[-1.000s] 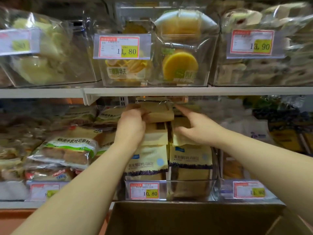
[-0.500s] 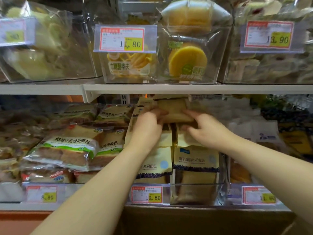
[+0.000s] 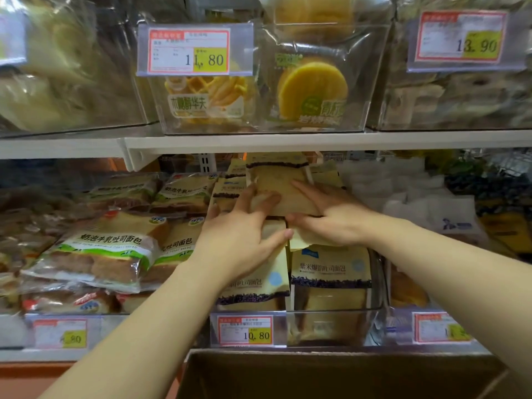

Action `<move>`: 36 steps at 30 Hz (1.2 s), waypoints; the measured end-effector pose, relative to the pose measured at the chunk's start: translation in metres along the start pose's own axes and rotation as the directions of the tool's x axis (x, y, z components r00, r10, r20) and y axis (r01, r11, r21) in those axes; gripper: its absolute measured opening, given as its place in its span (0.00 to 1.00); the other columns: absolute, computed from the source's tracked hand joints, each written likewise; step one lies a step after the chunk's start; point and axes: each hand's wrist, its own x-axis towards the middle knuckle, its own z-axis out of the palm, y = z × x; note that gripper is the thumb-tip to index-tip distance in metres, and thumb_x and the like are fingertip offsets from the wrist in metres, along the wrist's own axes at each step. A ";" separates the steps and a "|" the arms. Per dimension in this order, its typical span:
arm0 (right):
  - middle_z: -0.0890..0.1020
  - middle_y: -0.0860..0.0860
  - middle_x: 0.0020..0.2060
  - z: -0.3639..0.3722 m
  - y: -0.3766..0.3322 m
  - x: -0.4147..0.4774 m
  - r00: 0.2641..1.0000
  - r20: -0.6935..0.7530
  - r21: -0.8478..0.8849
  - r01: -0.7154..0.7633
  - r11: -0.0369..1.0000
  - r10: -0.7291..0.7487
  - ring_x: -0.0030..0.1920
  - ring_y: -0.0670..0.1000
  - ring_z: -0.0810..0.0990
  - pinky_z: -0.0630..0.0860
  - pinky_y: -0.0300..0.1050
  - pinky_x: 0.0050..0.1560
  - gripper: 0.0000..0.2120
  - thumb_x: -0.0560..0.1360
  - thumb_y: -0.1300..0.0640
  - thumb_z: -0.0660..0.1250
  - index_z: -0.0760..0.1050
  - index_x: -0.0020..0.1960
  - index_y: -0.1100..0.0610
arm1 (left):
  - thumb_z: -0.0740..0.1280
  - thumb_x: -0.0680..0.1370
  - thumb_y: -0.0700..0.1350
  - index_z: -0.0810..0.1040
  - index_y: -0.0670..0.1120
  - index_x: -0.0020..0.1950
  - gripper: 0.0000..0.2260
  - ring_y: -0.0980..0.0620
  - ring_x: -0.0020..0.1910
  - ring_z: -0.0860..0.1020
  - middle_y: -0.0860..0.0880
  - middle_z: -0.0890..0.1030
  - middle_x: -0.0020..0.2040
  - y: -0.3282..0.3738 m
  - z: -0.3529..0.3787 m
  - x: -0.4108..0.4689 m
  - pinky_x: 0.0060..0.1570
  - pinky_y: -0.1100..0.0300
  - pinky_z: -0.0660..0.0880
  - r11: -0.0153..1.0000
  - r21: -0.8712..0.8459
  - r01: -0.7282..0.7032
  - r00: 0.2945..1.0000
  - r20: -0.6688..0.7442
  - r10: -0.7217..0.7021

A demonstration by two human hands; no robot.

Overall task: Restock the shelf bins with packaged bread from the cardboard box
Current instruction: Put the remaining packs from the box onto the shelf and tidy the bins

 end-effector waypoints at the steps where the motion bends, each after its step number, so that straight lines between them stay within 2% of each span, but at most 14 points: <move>1: 0.53 0.48 0.77 0.001 0.001 0.001 1.000 0.004 -0.008 0.004 1.000 -0.004 0.76 0.55 0.53 0.57 0.54 0.73 0.37 0.72 0.29 0.52 0.44 0.76 0.39 | 0.48 0.75 0.70 0.48 0.66 0.74 0.29 0.43 0.73 0.62 0.54 0.47 0.78 0.001 0.000 0.000 0.75 0.44 0.51 1.000 0.015 -0.002 1.000 0.005 0.002; 4: 0.50 0.48 0.78 -0.003 0.000 -0.003 1.000 0.006 -0.015 -0.027 1.000 0.027 0.77 0.55 0.50 0.53 0.55 0.74 0.38 0.72 0.28 0.52 0.43 0.76 0.39 | 0.49 0.75 0.70 0.49 0.66 0.75 0.28 0.42 0.73 0.61 0.53 0.46 0.79 0.002 -0.004 -0.001 0.74 0.43 0.51 1.000 0.020 -0.015 1.000 0.008 0.015; 6: 0.43 0.47 0.78 -0.012 -0.004 -0.010 0.999 -0.028 -0.046 -0.034 0.998 0.033 0.77 0.55 0.44 0.46 0.60 0.75 0.39 0.69 0.26 0.51 0.43 0.76 0.37 | 0.48 0.75 0.70 0.49 0.67 0.74 0.28 0.43 0.74 0.60 0.52 0.45 0.79 -0.002 -0.007 -0.003 0.74 0.44 0.52 1.000 0.013 -0.015 1.000 -0.025 0.015; 9: 0.35 0.44 0.76 -0.017 -0.010 -0.017 0.998 0.006 -0.127 0.069 0.989 -0.069 0.76 0.54 0.37 0.42 0.65 0.74 0.46 0.61 0.20 0.49 0.41 0.74 0.34 | 0.47 0.73 0.72 0.44 0.69 0.73 0.29 0.41 0.76 0.55 0.47 0.45 0.79 -0.008 -0.005 -0.005 0.74 0.43 0.54 0.999 0.045 0.025 0.999 -0.021 -0.024; 13: 0.37 0.44 0.76 -0.007 -0.008 -0.018 0.986 0.098 -0.175 0.153 0.973 -0.137 0.77 0.55 0.47 0.53 0.61 0.74 0.50 0.64 0.26 0.63 0.36 0.74 0.35 | 0.50 0.73 0.72 0.41 0.67 0.74 0.33 0.41 0.74 0.59 0.47 0.56 0.77 -0.007 0.000 -0.004 0.65 0.46 0.67 1.000 0.018 0.008 0.998 0.061 -0.009; 18: 0.34 0.44 0.75 -0.003 -0.005 -0.019 0.987 0.088 -0.184 0.147 0.972 -0.133 0.77 0.56 0.47 0.52 0.62 0.74 0.52 0.64 0.27 0.64 0.33 0.74 0.37 | 0.49 0.72 0.73 0.39 0.66 0.74 0.34 0.41 0.75 0.54 0.46 0.54 0.77 -0.007 0.008 0.001 0.69 0.42 0.62 0.999 0.038 0.001 0.999 0.042 -0.003; 20: 0.41 0.45 0.77 -0.009 -0.009 -0.030 0.988 -0.008 -0.178 0.148 0.973 -0.151 0.77 0.56 0.50 0.54 0.62 0.74 0.49 0.65 0.26 0.62 0.39 0.76 0.39 | 0.47 0.72 0.73 0.44 0.64 0.76 0.34 0.41 0.75 0.56 0.45 0.56 0.77 -0.007 0.008 -0.004 0.70 0.40 0.59 0.996 0.087 -0.007 0.999 -0.044 0.011; 22: 0.61 0.51 0.74 -0.013 -0.014 -0.055 0.918 -0.256 -0.205 0.253 0.945 -0.302 0.71 0.55 0.64 0.65 0.58 0.69 0.38 0.70 0.32 0.62 0.57 0.76 0.46 | 0.49 0.74 0.70 0.60 0.57 0.75 0.32 0.40 0.69 0.68 0.42 0.67 0.71 -0.008 0.005 -0.020 0.65 0.39 0.67 0.988 0.143 -0.056 0.964 -0.249 0.091; 24: 0.78 0.52 0.59 -0.004 -0.014 -0.084 0.767 -0.430 -0.201 0.433 0.878 -0.477 0.58 0.52 0.75 0.75 0.50 0.58 0.21 0.75 0.46 0.63 0.75 0.64 0.54 | 0.56 0.77 0.60 0.72 0.51 0.65 0.22 0.44 0.57 0.75 0.44 0.74 0.62 -0.011 0.011 -0.042 0.55 0.46 0.74 0.979 0.109 -0.172 0.871 -0.448 0.203; 25: 0.80 0.50 0.53 0.006 -0.013 -0.099 0.764 -0.407 -0.169 0.475 0.863 -0.500 0.54 0.48 0.77 0.77 0.46 0.54 0.16 0.76 0.49 0.62 0.77 0.60 0.54 | 0.58 0.77 0.55 0.76 0.49 0.61 0.17 0.46 0.53 0.76 0.46 0.75 0.58 -0.012 0.017 -0.055 0.50 0.51 0.74 0.967 0.070 -0.247 0.839 -0.484 0.249; 27: 0.79 0.45 0.56 0.029 -0.013 -0.118 0.886 -0.208 -0.119 0.398 0.909 -0.415 0.56 0.44 0.76 0.77 0.42 0.57 0.16 0.77 0.50 0.61 0.74 0.64 0.49 | 0.58 0.77 0.50 0.77 0.50 0.55 0.12 0.50 0.47 0.77 0.50 0.77 0.52 -0.006 0.025 -0.078 0.42 0.57 0.74 0.938 0.007 -0.346 0.874 -0.361 0.325; 29: 0.72 0.43 0.66 0.049 -0.011 -0.125 0.964 -0.022 -0.110 0.263 0.959 -0.267 0.65 0.44 0.72 0.71 0.41 0.64 0.23 0.78 0.48 0.61 0.64 0.72 0.45 | 0.57 0.80 0.52 0.73 0.55 0.62 0.13 0.54 0.52 0.77 0.55 0.75 0.57 0.002 0.034 -0.090 0.46 0.60 0.75 0.952 -0.035 -0.305 0.948 -0.111 0.300; 32: 0.69 0.45 0.69 0.059 -0.014 -0.119 0.980 0.112 -0.122 0.177 0.977 -0.164 0.66 0.47 0.71 0.71 0.45 0.65 0.28 0.78 0.46 0.62 0.57 0.74 0.45 | 0.56 0.81 0.55 0.63 0.59 0.71 0.18 0.55 0.61 0.73 0.56 0.70 0.66 0.008 0.046 -0.092 0.55 0.58 0.74 0.982 -0.055 -0.180 0.980 0.076 0.184; 36: 0.73 0.48 0.65 0.056 -0.017 -0.108 0.979 0.148 -0.123 0.158 0.980 -0.139 0.61 0.50 0.75 0.74 0.48 0.59 0.26 0.76 0.43 0.63 0.60 0.72 0.44 | 0.59 0.79 0.59 0.60 0.60 0.73 0.23 0.52 0.63 0.73 0.54 0.70 0.67 0.013 0.042 -0.079 0.57 0.54 0.74 0.987 -0.039 -0.156 0.977 0.138 0.160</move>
